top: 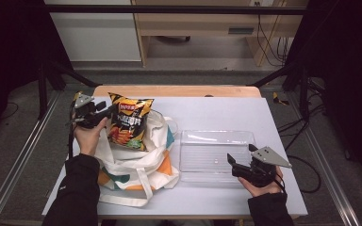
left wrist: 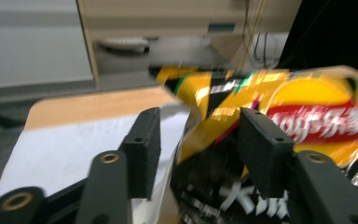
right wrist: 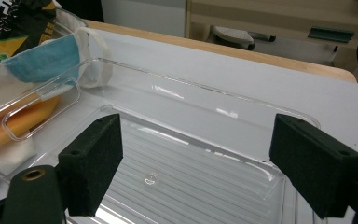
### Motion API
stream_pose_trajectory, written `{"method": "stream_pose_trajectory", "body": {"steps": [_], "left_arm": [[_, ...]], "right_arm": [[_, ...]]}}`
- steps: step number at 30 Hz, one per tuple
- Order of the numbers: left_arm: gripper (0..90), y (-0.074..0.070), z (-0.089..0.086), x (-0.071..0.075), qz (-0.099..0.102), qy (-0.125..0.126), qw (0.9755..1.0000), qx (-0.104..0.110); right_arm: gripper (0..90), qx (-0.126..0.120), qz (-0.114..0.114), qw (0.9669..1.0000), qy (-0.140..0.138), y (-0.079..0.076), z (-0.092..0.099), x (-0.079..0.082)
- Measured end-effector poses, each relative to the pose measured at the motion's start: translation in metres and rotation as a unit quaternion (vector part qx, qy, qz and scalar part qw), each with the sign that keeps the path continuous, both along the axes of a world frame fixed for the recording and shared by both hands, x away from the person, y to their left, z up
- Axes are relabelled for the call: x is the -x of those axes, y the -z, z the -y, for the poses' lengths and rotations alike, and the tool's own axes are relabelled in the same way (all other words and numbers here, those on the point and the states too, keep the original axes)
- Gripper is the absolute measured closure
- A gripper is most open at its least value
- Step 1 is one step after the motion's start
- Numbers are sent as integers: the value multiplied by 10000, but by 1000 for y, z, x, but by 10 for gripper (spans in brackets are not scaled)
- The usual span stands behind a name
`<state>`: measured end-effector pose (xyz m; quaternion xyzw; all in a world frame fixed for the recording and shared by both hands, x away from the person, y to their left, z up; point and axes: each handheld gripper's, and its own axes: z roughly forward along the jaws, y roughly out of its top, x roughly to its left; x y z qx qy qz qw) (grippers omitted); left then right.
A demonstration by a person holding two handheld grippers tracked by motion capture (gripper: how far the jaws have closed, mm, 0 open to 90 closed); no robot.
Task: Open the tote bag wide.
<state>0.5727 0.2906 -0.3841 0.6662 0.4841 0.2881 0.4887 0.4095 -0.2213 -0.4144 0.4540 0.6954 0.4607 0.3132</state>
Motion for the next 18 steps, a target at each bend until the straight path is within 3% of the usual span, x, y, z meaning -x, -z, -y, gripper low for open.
{"method": "stream_pose_trajectory", "body": {"steps": [3,5,8,10,14,16,18], "left_arm": [[448,-2,7,-6,-98,249,9996,42],[454,2,14,-12,-363,342,9987,-52],[601,10,20,-17,-724,324,9965,-249],[688,18,20,-20,-895,382,9949,-268],[882,18,21,-18,-853,327,9950,-412],[894,15,21,-15,-810,311,9950,-501],[827,11,18,-10,-712,294,9949,-645]], "right_arm": [[174,1,-9,10000,-6,0,0,0],[174,0,-7,10000,-10,0,-1,0],[174,-7,-11,10000,-12,0,-1,0],[174,-1,-6,10000,-17,0,0,0],[174,2,-5,10000,-21,0,0,0],[174,3,-5,10000,-18,0,0,0],[174,17,0,10000,-17,0,0,0]]}}
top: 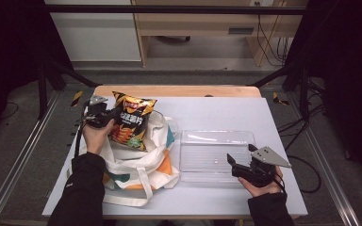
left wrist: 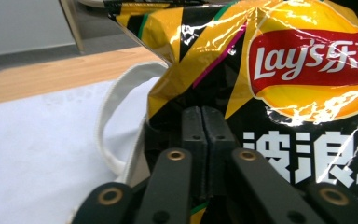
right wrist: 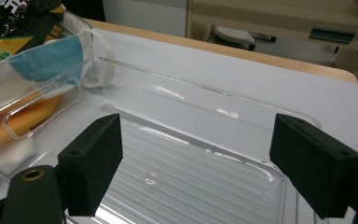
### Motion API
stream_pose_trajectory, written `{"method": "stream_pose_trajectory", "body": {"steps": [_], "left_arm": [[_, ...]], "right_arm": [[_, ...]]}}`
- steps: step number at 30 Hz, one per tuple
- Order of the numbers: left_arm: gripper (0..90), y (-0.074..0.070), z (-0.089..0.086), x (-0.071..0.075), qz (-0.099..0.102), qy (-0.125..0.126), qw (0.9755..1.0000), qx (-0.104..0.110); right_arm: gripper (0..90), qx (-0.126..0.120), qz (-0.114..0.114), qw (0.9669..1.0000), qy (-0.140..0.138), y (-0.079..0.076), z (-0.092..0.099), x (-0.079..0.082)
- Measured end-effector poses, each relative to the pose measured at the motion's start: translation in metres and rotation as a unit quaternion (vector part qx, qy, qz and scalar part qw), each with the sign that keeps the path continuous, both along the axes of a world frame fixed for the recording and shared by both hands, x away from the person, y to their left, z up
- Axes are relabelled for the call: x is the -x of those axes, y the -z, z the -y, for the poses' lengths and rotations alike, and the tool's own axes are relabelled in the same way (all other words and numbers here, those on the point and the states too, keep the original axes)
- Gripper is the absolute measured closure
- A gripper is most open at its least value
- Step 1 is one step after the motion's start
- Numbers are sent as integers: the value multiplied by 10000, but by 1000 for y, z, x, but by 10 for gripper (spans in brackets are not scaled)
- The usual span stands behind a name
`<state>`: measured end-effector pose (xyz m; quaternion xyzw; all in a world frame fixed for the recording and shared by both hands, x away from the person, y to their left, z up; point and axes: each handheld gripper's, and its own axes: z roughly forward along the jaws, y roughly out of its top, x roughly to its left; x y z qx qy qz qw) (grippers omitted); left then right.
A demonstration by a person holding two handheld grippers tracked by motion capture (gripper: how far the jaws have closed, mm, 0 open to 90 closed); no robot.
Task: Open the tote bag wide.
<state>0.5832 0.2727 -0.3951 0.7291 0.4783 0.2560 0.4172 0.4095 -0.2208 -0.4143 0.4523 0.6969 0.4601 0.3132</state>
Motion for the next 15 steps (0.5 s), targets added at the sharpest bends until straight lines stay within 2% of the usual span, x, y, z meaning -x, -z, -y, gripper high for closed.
{"method": "stream_pose_trajectory", "body": {"steps": [2,4,6,8,13,15], "left_arm": [[726,-4,-4,5,40,25,10000,-87],[663,-8,-10,14,106,87,9998,-121],[632,-10,-18,24,138,152,9998,-56],[608,-11,-23,32,161,173,9996,-160],[547,-11,-38,63,396,212,9990,74],[531,-9,-42,75,415,197,9989,114]], "right_arm": [[173,-7,6,10000,-8,0,0,0],[173,4,-4,10000,8,0,0,0],[173,-1,-4,10000,6,0,0,0],[174,-8,15,10000,4,0,-1,1],[189,-90,118,9998,-122,-8,-8,2],[199,-162,146,9996,-195,-12,-14,2]]}}
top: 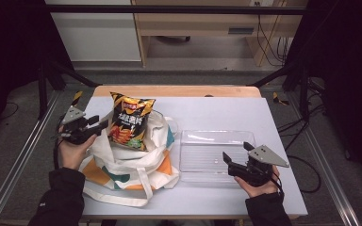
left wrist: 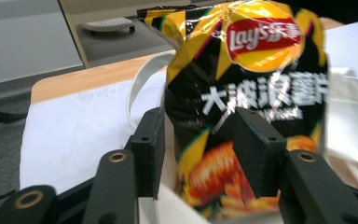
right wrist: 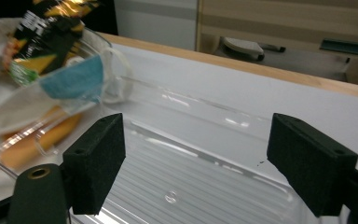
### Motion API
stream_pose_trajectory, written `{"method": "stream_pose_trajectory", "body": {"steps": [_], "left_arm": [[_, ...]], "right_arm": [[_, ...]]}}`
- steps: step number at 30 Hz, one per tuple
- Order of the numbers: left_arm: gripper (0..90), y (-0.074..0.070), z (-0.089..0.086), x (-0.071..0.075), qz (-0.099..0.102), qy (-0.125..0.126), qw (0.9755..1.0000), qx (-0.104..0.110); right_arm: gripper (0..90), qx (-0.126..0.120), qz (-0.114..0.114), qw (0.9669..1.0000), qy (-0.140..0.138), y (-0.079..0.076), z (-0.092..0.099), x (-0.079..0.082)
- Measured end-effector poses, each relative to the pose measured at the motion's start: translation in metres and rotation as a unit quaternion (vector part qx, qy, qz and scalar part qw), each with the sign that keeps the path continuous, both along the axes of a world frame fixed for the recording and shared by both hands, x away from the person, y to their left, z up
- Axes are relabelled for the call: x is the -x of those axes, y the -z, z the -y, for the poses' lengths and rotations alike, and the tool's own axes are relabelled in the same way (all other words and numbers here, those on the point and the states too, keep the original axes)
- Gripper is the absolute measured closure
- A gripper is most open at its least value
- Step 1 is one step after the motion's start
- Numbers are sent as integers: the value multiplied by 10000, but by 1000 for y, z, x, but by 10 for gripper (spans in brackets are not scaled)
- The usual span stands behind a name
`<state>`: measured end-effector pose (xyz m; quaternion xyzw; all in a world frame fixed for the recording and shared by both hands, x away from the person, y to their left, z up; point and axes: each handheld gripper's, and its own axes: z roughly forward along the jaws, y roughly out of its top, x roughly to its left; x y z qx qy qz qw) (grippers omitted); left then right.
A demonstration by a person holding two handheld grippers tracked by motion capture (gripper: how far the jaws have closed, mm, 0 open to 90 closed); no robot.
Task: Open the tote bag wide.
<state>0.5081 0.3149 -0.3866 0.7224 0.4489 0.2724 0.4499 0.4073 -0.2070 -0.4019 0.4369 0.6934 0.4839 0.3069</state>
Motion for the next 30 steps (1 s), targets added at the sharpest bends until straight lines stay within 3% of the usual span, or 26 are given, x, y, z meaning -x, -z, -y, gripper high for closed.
{"method": "stream_pose_trajectory", "body": {"steps": [5,9,15,21,30], "left_arm": [[505,7,-9,27,86,-101,9999,101],[487,9,-15,45,154,-188,9997,93],[467,17,-19,70,169,-229,9996,-48],[453,25,-24,84,173,-257,9995,94],[456,33,-25,87,156,-259,9995,2]], "right_arm": [[218,-222,122,9993,-291,-18,-26,-6],[223,-317,153,9980,-521,-28,-57,-18],[225,-402,60,9959,-811,-34,-108,-38],[220,-482,-55,9949,-887,-34,-150,-60],[202,-715,-207,9931,-902,-32,-205,-95]]}}
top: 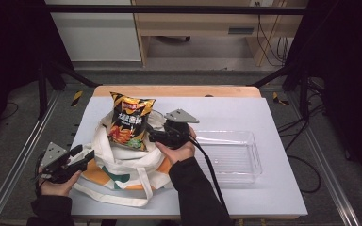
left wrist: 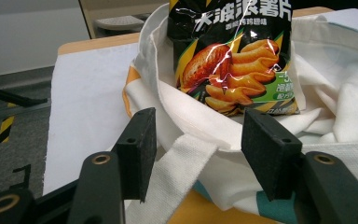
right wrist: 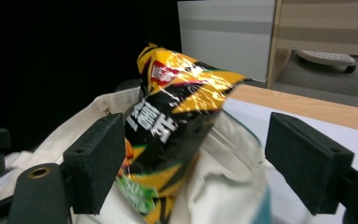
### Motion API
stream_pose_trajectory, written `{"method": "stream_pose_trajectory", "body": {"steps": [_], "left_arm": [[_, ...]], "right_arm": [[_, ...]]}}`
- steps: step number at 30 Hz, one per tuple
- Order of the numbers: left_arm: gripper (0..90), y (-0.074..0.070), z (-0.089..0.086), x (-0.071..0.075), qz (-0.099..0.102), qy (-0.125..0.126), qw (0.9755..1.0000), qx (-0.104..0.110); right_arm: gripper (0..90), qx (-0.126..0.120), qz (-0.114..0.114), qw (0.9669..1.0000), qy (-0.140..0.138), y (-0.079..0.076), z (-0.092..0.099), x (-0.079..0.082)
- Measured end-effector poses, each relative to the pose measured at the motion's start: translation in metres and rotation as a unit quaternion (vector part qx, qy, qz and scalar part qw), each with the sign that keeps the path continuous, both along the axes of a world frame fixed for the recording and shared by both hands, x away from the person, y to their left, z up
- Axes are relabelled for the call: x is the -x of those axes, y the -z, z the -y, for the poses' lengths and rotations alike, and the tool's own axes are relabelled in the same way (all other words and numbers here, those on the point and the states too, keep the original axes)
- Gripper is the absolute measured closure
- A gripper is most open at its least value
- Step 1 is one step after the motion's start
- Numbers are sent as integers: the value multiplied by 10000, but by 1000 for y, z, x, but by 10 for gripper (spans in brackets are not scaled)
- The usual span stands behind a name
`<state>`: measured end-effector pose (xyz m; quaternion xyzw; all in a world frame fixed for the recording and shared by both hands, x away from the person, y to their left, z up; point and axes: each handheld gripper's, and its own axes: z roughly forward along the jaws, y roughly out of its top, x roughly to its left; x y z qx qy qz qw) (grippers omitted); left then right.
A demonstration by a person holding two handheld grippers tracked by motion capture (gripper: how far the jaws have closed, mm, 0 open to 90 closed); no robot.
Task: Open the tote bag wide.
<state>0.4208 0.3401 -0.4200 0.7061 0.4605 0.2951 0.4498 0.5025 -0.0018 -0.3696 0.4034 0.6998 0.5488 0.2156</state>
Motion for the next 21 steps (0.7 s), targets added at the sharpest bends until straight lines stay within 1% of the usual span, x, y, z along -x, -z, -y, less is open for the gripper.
{"method": "stream_pose_trajectory", "body": {"steps": [3,5,9,15,16,17,19,21], "left_arm": [[456,1,-1,-1,-31,1,10000,-5],[456,2,-1,-2,-31,-4,10000,-14],[456,3,-2,-3,-25,3,10000,-39],[453,2,-3,-4,-13,-12,10000,-21],[453,2,-3,-4,-14,-8,10000,-23],[453,2,-3,-4,-16,-6,10000,-23],[453,3,-3,-5,-36,4,10000,-36],[453,3,-3,-5,-51,2,10000,-43]], "right_arm": [[198,56,-35,10000,-8,1,-18,-12],[197,49,-95,9999,28,4,-27,-19],[196,166,-220,9995,130,13,-43,-34],[185,112,-423,9984,348,24,-47,-53],[184,87,-450,9983,355,26,-46,-55],[180,-20,-493,9982,338,28,-46,-58],[172,-88,-539,9980,302,30,-48,-61],[172,-87,-533,9982,276,33,-50,-63]]}}
